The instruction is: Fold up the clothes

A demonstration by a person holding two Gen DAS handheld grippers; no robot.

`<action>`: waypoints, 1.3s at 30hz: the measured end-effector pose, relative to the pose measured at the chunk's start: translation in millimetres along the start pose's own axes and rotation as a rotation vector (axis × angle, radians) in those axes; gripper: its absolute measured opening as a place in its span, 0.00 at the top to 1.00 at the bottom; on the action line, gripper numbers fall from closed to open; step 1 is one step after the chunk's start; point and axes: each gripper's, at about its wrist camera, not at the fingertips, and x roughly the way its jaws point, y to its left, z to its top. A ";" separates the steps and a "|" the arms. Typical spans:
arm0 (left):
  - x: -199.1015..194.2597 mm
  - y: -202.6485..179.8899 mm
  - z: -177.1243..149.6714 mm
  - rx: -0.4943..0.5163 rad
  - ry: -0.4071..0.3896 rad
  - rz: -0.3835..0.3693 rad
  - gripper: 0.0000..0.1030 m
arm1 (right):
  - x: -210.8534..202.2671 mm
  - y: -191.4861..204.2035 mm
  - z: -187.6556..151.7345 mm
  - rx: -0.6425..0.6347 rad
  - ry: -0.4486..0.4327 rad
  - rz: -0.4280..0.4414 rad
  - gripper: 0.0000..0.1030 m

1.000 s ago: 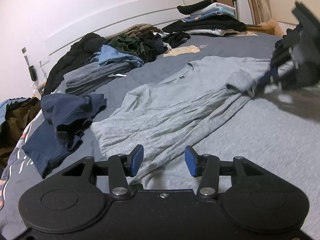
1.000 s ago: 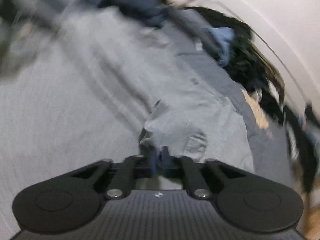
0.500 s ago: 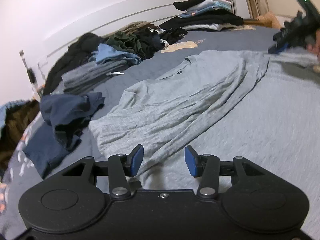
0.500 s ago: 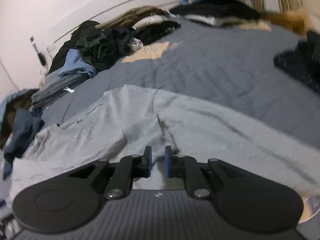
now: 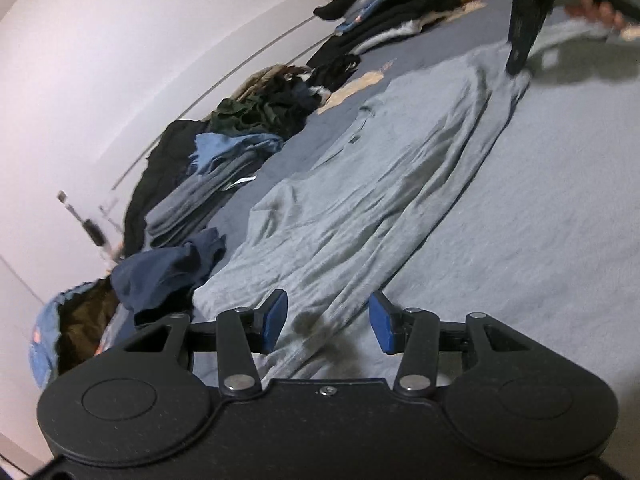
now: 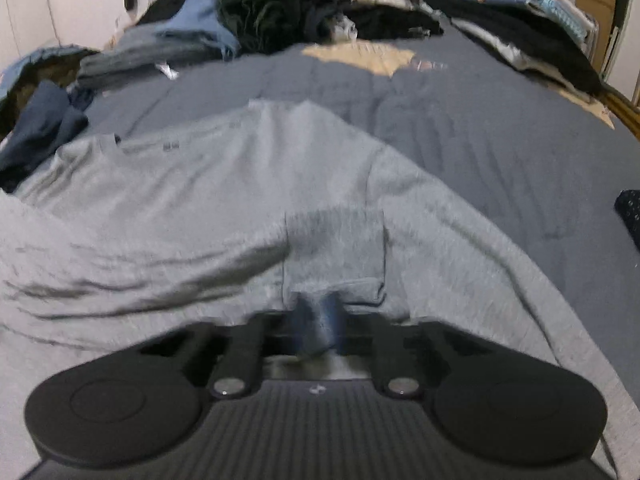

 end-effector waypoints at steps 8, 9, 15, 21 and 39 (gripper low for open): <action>7.5 -1.2 -7.5 0.012 0.032 -0.009 0.65 | -36.3 -13.6 -4.4 -0.058 -0.021 -0.013 1.00; 7.6 -0.4 -7.8 0.012 0.033 -0.009 0.76 | -35.5 -16.0 -4.8 -0.068 -0.010 -0.025 1.00; 6.5 0.0 -11.4 0.035 0.047 -0.018 0.88 | -30.1 -21.4 -8.2 -0.082 0.027 -0.073 1.00; 5.8 -0.9 -9.6 0.060 0.026 0.029 0.83 | -36.5 -5.8 7.1 -0.098 -0.007 0.001 0.95; -11.5 25.7 0.4 -0.025 0.017 -0.127 0.98 | -29.9 4.5 -8.0 -0.071 0.046 0.009 1.00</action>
